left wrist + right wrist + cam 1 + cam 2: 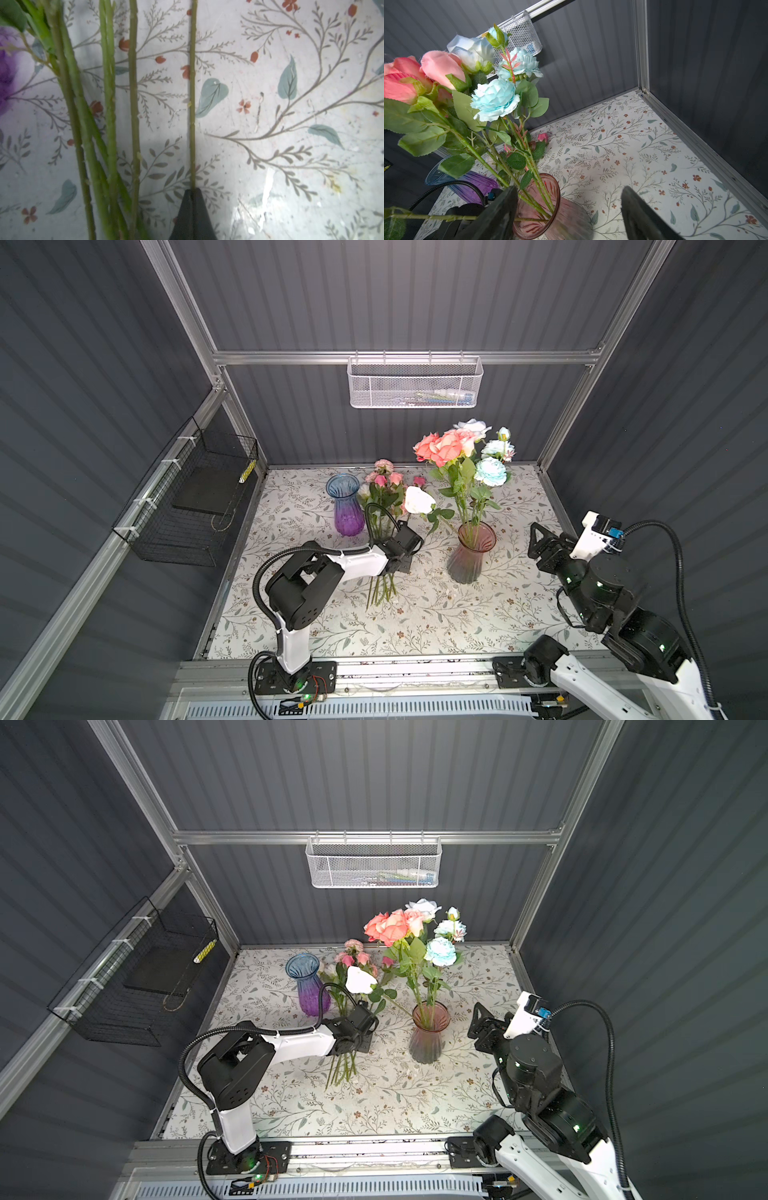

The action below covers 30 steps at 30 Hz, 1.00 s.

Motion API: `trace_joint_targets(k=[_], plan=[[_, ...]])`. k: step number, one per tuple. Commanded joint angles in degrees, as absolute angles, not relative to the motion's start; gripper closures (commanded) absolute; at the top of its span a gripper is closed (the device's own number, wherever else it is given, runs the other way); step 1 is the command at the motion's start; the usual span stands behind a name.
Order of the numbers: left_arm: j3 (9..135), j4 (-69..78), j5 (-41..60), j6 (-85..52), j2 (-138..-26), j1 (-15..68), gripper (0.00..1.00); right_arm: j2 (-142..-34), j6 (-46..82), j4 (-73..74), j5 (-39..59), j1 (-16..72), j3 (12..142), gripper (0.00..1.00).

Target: Arrange the flowers into the vase

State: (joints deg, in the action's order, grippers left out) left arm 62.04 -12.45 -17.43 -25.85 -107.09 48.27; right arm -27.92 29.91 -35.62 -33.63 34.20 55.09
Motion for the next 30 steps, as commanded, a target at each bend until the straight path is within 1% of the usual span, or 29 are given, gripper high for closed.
trace_joint_targets(k=[1, 2, 4, 6, 9, 13, 15, 20, 21, 22, 23, 27, 30], plan=[[63.45, -20.15, -12.11, -24.21, -107.76, 48.35, 0.64, -27.71, 29.26, -34.72, -34.96, 34.09, 54.15, 0.2], [64.68, -20.76, -11.61, -22.82, -107.53, 48.37, 0.56, -27.66, 29.32, -34.72, -35.08, 34.1, 53.93, 0.2], [67.71, -22.27, -11.97, -20.06, -107.36, 48.22, 0.47, -27.18, 29.47, -34.67, -35.6, 34.08, 53.25, 0.2], [71.87, -24.5, -11.76, -17.46, -108.42, 47.45, 0.45, -26.47, 29.44, -34.45, -35.86, 34.03, 52.62, 0.2], [79.97, -28.14, -10.63, -14.51, -112.75, 45.43, 0.47, -25.73, 29.49, -34.58, -36.51, 34.04, 51.85, 0.2], [92.91, -33.93, -8.57, -11.91, -121.82, 42.13, 0.55, -24.72, 30.51, -35.58, -36.54, 33.96, 50.91, 0.2], [97.43, -36.9, -10.4, -11.71, -125.39, 41.32, 0.58, -23.97, 31.02, -36.11, -36.31, 33.93, 50.39, 0.2], [101.74, -38.8, -10.61, -10.63, -129.22, 40.09, 0.59, -22.01, 31.69, -37.82, -36.43, 33.95, 49.92, 0.19], [102.0, -38.62, -9.37, -10.25, -129.88, 39.79, 0.59, -21.67, 31.77, -37.96, -36.37, 33.95, 49.92, 0.19], [102.04, -38.25, -8.36, -10.06, -130.61, 39.51, 0.61, -21.37, 31.94, -38.11, -36.35, 34.01, 49.77, 0.19], [102.36, -38.23, -7.68, -10.13, -131.35, 39.32, 0.64, -21.14, 32.18, -38.21, -36.34, 34.0, 49.75, 0.19], [102.74, -38.34, -4.65, -10.02, -133.17, 39.02, 0.89, -20.85, 32.86, -38.62, -36.04, 34.0, 49.41, 0.19], [102.53, -37.81, -1.58, -10.68, -132.83, 39.04, 0.99, -20.68, 32.95, -38.61, -36.3, 34.0, 49.15, 0.19]])
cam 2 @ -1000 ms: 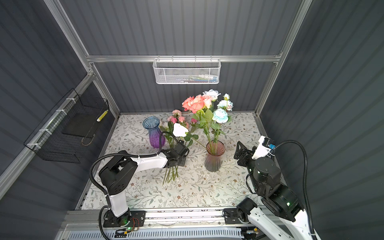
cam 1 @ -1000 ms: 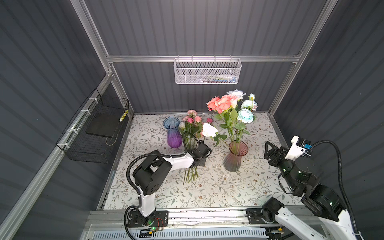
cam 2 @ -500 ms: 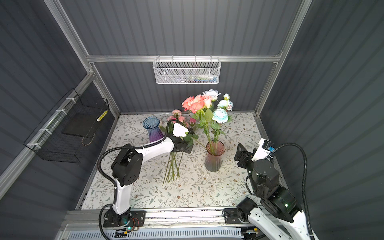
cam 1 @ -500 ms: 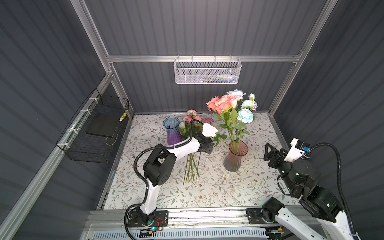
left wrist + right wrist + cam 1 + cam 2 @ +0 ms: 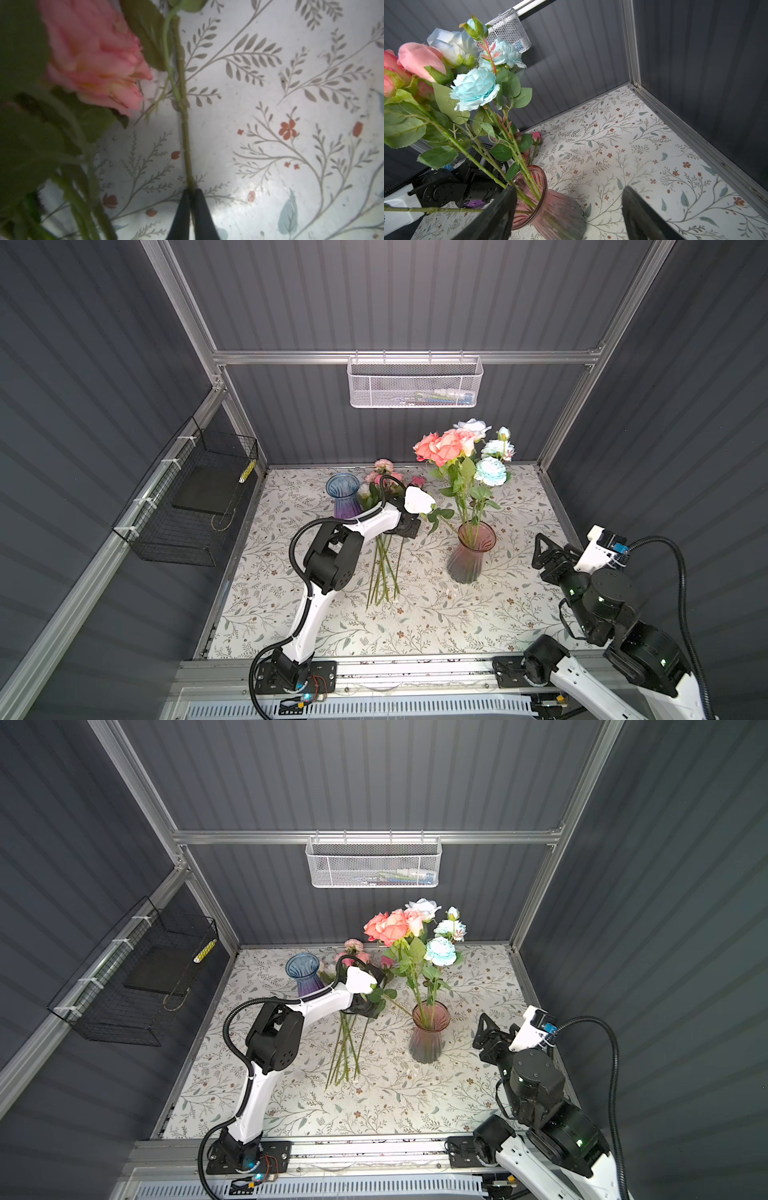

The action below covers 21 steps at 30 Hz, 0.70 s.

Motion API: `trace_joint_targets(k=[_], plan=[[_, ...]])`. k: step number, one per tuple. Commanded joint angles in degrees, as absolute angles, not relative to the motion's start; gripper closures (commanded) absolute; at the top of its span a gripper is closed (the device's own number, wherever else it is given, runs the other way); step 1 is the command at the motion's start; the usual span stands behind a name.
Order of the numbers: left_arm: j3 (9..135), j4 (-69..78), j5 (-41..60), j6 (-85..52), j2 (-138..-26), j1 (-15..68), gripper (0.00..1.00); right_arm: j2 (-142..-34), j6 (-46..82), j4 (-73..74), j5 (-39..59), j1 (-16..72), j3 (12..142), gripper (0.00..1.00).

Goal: Arrange the flowers into the vase
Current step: 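Lower the left gripper onto the bunch stems and close it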

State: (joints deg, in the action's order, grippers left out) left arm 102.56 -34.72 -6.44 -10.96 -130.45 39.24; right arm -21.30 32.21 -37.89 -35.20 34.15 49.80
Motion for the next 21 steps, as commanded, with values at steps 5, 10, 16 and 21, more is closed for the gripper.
trace_joint_targets(k=[5, 10, 16, 21], plan=[[101.44, -36.87, 0.04, -12.57, -130.99, 39.11, 1.0, -20.48, 33.11, -38.27, -36.37, 33.93, 48.69, 0.19], [95.42, -30.02, 1.3, -17.71, -122.61, 38.94, 1.0, -20.48, 32.99, -38.26, -36.06, 33.98, 48.78, 0.19], [92.15, -27.87, -0.44, -21.06, -114.91, 38.85, 1.0, -20.48, 32.9, -37.66, -35.55, 33.92, 48.78, 0.19], [86.89, -26.44, -1.2, -22.2, -109.65, 38.85, 1.0, -20.39, 33.24, -37.28, -34.83, 33.93, 47.96, 0.19]])
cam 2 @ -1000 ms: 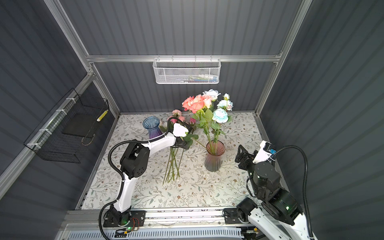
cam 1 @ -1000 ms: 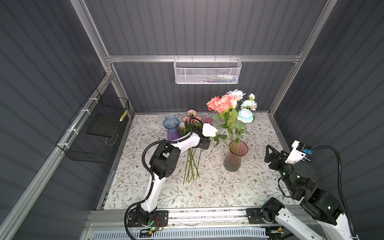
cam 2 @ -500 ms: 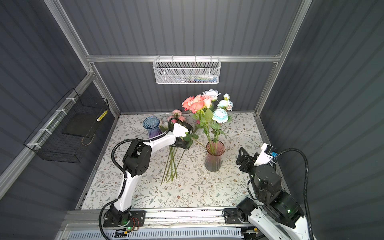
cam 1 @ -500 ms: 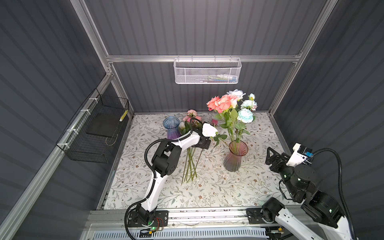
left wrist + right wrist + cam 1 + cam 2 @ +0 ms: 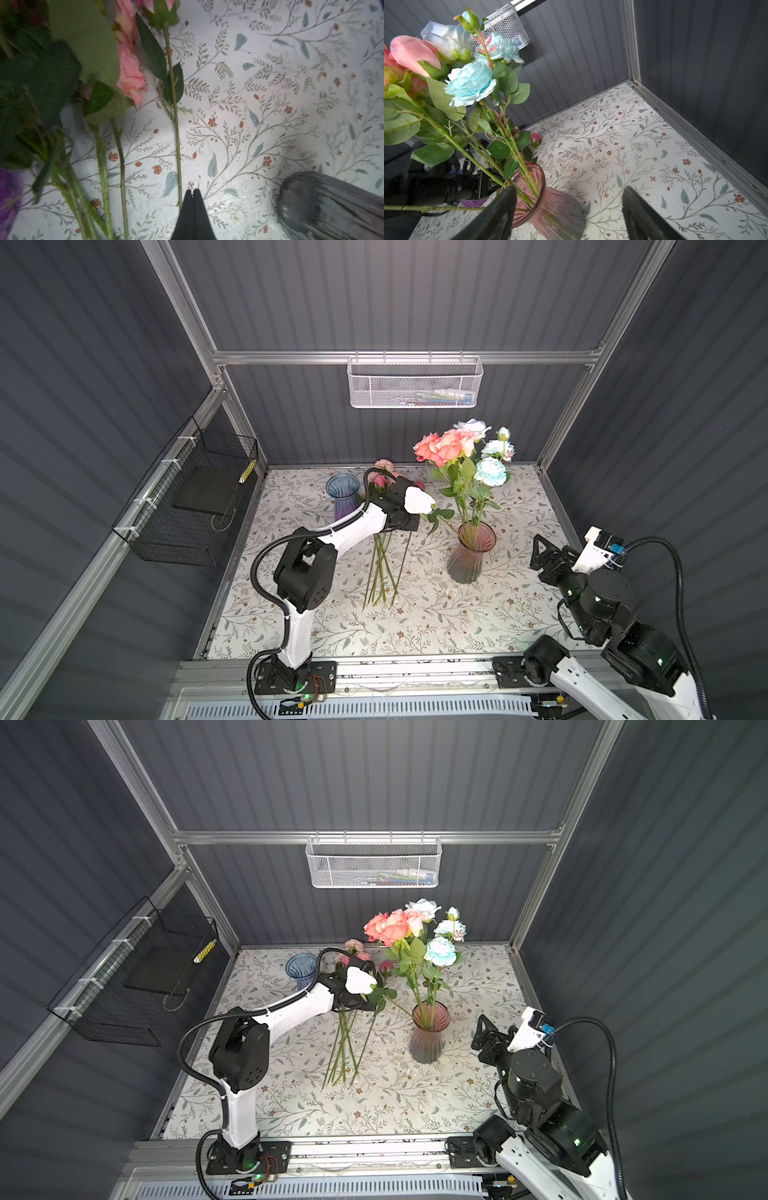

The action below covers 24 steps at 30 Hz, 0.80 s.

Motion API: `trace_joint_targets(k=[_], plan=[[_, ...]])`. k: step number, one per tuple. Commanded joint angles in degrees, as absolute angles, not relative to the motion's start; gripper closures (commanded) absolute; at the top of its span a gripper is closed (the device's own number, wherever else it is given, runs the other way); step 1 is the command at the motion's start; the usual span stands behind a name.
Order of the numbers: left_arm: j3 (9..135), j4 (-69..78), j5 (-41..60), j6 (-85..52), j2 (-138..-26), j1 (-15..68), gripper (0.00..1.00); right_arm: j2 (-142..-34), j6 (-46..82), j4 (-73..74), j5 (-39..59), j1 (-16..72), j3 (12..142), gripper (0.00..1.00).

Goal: Arrange the flowers into the vase
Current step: 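Lower the left gripper onto the bunch stems and close it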

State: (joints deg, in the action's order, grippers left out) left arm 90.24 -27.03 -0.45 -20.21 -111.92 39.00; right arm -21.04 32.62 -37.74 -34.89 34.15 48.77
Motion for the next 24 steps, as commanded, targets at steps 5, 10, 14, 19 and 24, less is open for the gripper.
trace_joint_targets(k=[5, 10, 14, 19, 24], plan=[[88.81, -32.05, 1.41, -20.12, -112.95, 38.97, 0.87, -20.56, 33.65, -36.46, -33.82, 33.96, 47.21, 0.19], [98.53, -33.9, -0.59, -17.98, -122.15, 39.2, 0.71, -21.49, 33.82, -34.82, -33.11, 33.91, 45.8, 0.19], [105.2, -34.02, -2.81, -17.04, -128.85, 39.11, 0.69, -21.67, 33.95, -35.04, -33.28, 33.9, 45.7, 0.19], [112.01, -36.68, -7.59, -16.61, -135.33, 39.11, 0.57, -21.09, 33.91, -35.55, -33.91, 33.86, 45.27, 0.19], [117.41, -38.21, -8.37, -16.57, -140.22, 39.11, 0.67, -20.75, 34.37, -35.77, -33.75, 33.85, 44.74, 0.18]])
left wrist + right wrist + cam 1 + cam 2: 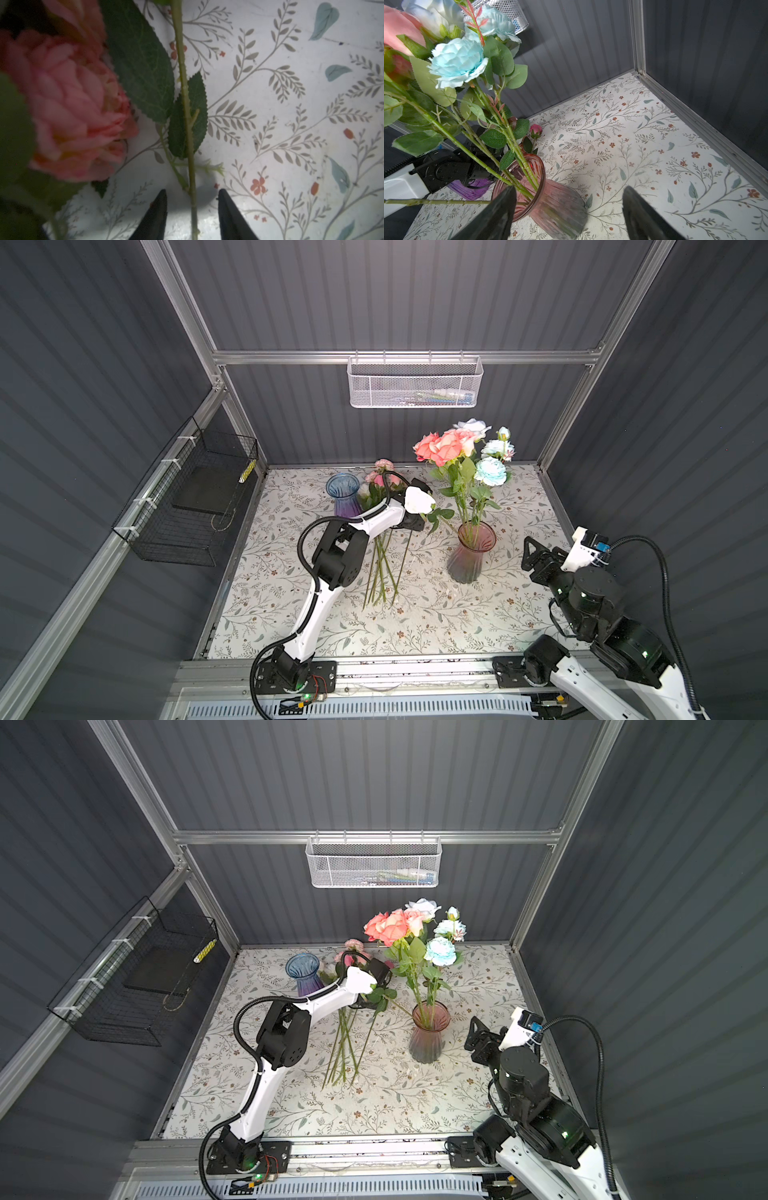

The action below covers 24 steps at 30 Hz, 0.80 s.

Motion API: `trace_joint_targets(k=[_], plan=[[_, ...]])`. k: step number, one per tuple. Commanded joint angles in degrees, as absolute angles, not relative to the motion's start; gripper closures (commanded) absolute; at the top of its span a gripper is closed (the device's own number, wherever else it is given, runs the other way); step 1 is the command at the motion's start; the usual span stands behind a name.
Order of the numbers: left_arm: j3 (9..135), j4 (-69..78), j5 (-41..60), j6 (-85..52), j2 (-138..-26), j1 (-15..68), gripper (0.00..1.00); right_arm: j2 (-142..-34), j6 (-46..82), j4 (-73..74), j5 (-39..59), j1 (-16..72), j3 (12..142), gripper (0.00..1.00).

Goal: Arrange the flowers into the vase
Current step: 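Lower the left gripper onto the bunch stems and close it, then lift a long-stemmed pink rose out of the bunch with the left gripper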

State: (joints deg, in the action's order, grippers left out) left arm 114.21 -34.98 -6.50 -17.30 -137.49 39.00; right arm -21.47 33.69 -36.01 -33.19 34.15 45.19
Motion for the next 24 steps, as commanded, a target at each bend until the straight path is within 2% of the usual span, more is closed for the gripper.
trace_joint_targets(k=[1, 3, 8, 17, 24], plan=[[117.98, -38.47, -8.49, -16.54, -140.75, 39.11, 0.74, -20.74, 34.38, -35.85, -33.7, 33.83, 44.74, 0.18], [118.56, -38.67, -8.13, -16.36, -141.23, 39.11, 0.88, -20.48, 34.24, -35.99, -33.72, 33.86, 44.82, 0.18], [115.33, -37.06, -6.69, -16.44, -138.64, 39.07, 1.0, -19.61, 34.24, -36.27, -33.68, 33.78, 45.16, 0.18], [107.02, -26.68, 0.41, -23.28, -125.01, 39.02, 1.0, -18.86, 34.62, -36.63, -33.25, 33.76, 45.26, 0.18], [99.79, -19.15, 2.22, -28.47, -114.92, 38.25, 1.0, -17.71, 34.41, -37.23, -33.23, 33.79, 45.35, 0.18]])
